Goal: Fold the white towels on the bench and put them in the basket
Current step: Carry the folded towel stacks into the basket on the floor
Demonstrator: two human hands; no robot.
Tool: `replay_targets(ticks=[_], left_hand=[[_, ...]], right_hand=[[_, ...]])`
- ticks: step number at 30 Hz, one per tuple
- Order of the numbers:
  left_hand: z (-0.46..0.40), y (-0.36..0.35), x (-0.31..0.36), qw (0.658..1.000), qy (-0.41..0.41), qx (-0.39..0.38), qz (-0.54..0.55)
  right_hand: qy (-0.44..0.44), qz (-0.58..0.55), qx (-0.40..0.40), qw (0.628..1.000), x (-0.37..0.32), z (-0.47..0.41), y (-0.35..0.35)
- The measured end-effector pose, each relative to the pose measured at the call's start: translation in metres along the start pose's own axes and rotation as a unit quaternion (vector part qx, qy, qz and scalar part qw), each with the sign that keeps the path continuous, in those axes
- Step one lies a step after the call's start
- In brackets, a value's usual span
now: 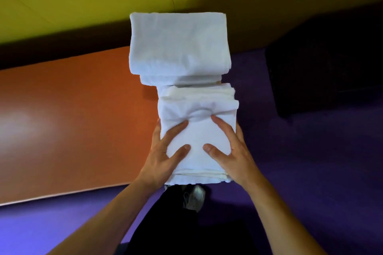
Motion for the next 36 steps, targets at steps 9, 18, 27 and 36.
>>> replay_targets(ticks=[9, 18, 27, 36], left_hand=[[0.026, -0.011, -0.005, 0.997, 0.003, -0.06, 0.041], [0.014, -0.003, 0.004, 0.997, 0.003, -0.07, 0.023], [0.029, -0.025, 0.067, 0.997, -0.034, -0.06, 0.032], [0.016, -0.147, 0.193, 0.994, -0.073, -0.082, 0.021]], right_hand=[[-0.065, -0.088, 0.046, 0.993, 0.019, 0.039, 0.0], [-0.085, -0.109, 0.058, 0.989, 0.013, 0.037, -0.003], [-0.04, -0.119, 0.093, 0.988, -0.007, 0.061, 0.055], [-0.018, -0.116, 0.13, 0.984, 0.003, 0.087, 0.226]])
Point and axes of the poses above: each hand's wrist, its own z-axis away from the middle knuckle, its own y-axis out of the back of the hand, x = y × z, the point moved 10 cm from there along -z, towards the middle knuckle, and after that the axes turned 4 degrees about y, right-handed, at the moved point
